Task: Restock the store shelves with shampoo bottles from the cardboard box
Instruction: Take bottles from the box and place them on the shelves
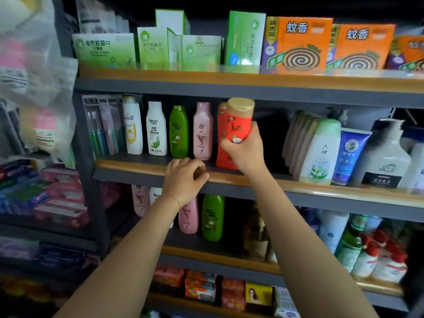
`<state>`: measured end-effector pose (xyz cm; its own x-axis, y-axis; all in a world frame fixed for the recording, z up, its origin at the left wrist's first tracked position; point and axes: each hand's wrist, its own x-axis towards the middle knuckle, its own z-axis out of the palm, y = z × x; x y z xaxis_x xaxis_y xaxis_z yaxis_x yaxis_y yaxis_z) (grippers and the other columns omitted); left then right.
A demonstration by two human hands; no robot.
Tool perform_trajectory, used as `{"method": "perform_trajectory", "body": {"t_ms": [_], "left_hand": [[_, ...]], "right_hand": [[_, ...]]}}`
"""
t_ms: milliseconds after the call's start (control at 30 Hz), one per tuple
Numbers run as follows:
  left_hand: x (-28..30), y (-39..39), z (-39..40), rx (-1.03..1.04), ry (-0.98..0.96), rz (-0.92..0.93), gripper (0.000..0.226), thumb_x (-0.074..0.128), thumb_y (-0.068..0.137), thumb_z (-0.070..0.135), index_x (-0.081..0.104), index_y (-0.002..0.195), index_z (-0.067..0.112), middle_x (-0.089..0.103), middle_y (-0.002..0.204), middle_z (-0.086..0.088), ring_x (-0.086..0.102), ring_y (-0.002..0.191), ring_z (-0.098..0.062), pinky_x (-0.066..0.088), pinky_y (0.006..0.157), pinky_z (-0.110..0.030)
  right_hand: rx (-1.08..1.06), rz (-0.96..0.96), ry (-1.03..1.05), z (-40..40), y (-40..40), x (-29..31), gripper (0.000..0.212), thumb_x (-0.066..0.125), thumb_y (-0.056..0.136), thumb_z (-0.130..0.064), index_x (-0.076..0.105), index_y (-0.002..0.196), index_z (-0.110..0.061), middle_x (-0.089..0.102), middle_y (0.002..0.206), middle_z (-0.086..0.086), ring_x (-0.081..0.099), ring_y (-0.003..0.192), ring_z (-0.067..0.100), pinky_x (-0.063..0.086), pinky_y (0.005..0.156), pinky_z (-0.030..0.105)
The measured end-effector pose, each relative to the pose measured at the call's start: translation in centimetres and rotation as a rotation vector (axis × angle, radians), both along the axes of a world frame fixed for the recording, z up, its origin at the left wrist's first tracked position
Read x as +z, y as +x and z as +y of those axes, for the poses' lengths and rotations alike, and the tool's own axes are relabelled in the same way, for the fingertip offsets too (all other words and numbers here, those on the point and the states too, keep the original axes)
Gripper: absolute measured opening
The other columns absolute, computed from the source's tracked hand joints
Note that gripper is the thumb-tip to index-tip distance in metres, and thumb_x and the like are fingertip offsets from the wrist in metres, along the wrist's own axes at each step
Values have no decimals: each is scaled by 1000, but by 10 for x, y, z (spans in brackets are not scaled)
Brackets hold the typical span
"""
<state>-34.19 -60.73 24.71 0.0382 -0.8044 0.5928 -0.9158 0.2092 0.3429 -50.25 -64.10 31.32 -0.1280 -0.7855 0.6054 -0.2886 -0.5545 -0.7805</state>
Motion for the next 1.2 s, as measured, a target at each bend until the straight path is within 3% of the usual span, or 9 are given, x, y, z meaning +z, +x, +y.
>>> {"method": "perform_trajectory", "body": {"t_ms": [100,233,333,400,600,800,1000,1100,1200], "left_hand": [[0,-1,-1,-6,-2,14,22,57,94,45,63,109,30,54,101,10,45,111,-21,24,103,-32],[-2,-1,-2,-13,-25,25,20,59,94,43,63,107,29,57,102,8,46,111,-21,23,104,-31],[-3,-1,-2,-21,-28,28,20,58,94,43,63,107,28,59,104,7,45,111,-21,22,105,-31],[-3,0,-2,-29,-30,35,20,58,94,42,63,107,28,57,102,7,45,111,-21,22,105,-31],[-6,0,-6,-38,-22,50,19,58,94,42,63,106,28,56,102,7,44,111,-21,22,107,-32],[-6,1,-6,-44,-33,64,20,59,94,41,63,107,27,56,103,6,44,112,-22,22,109,-34],[-7,0,-6,-40,-35,56,21,58,94,42,63,108,27,52,100,10,44,113,-21,22,110,-35],[-5,1,-5,-46,-20,27,23,57,95,42,63,112,28,57,107,8,44,116,-21,21,111,-34],[-6,10,6,-119,-47,5,41,60,95,35,55,134,27,51,139,4,35,137,-24,14,118,-32]], "right_hand": [[-11,60,75,-10,7,-9,47,77,73,-21,38,99,-13,62,99,11,59,76,18,41,59,22],[-88,62,148,-15,14,-11,50,76,76,-27,40,105,-7,55,113,15,59,101,33,46,77,33],[-351,393,213,-11,11,-14,64,70,77,-50,49,117,-4,51,120,16,52,113,37,42,92,44],[-384,487,225,-8,7,-13,67,67,77,-56,52,117,-5,54,118,13,57,109,36,44,90,43],[-291,468,291,-8,9,-5,67,72,74,-47,53,119,-1,59,117,16,61,105,37,44,77,33],[-343,474,220,-8,21,-11,65,75,76,-39,38,117,-4,54,118,17,61,102,40,39,70,33],[-306,473,255,-11,20,-14,67,76,76,-38,37,119,-3,51,121,16,60,104,39,39,70,33],[-428,481,31,-1,18,-16,62,72,77,-41,42,114,-1,48,116,18,58,98,40,46,71,39],[-381,298,-357,24,25,-26,32,62,83,-29,51,100,-5,53,99,12,57,80,29,47,60,36]]}}
